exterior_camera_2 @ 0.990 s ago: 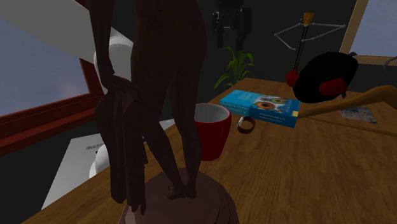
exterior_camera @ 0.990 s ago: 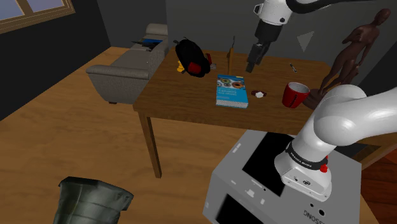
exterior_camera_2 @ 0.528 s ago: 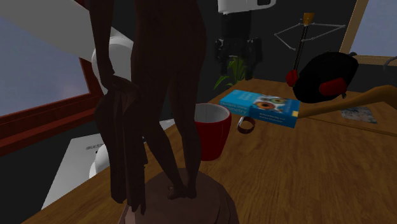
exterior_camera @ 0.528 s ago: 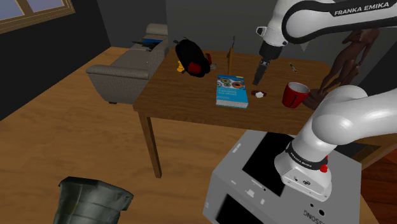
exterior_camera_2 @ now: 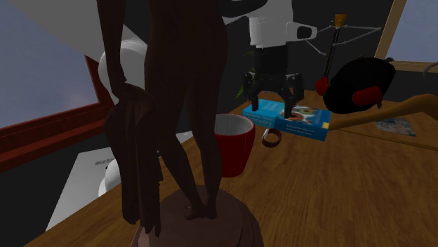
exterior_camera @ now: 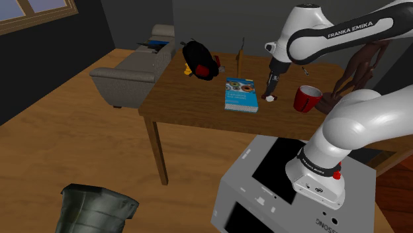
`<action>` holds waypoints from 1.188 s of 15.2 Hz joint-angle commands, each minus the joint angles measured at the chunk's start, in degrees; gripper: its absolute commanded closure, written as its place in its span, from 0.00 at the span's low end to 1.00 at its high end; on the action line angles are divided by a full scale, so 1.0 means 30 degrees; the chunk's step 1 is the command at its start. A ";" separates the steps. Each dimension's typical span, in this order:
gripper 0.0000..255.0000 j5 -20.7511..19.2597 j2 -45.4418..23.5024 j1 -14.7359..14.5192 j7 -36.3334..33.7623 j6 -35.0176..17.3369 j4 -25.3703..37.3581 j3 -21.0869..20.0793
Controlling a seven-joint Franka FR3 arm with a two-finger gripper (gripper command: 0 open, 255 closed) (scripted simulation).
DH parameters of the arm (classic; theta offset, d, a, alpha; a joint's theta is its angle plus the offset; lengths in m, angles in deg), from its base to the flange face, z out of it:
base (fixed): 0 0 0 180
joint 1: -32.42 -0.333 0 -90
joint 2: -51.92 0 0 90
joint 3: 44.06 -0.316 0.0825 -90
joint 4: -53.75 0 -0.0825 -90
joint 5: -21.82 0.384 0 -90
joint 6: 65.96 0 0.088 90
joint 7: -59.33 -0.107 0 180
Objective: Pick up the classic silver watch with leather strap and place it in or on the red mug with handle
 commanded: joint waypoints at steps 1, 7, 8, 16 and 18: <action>0.00 -0.0201 -0.0458 0.0066 0.0081 -0.0750 -0.0264 0.0201; 0.00 -0.0517 -0.1766 0.0108 0.0014 -0.2560 -0.0770 0.0553; 0.00 -0.0517 -0.1769 0.0108 0.0014 -0.2561 -0.0769 0.0553; 1.00 -0.0515 -0.1766 0.0106 0.0012 -0.2556 -0.0768 0.0551; 1.00 -0.0515 -0.1766 0.0106 0.0012 -0.2556 -0.0768 0.0551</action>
